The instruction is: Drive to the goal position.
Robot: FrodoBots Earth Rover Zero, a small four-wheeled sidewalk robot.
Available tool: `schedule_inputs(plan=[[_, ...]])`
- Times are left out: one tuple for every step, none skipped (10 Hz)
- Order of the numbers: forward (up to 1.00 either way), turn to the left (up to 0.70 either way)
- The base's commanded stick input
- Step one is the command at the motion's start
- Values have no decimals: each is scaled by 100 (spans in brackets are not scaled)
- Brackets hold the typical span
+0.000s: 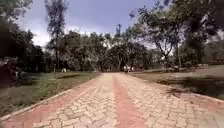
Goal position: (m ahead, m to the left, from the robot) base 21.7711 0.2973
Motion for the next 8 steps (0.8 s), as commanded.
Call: schedule_inputs(plan=[[70, 0], [70, 0], [70, 0], [70, 0], [70, 0], [70, 0], [70, 0], [70, 0]])
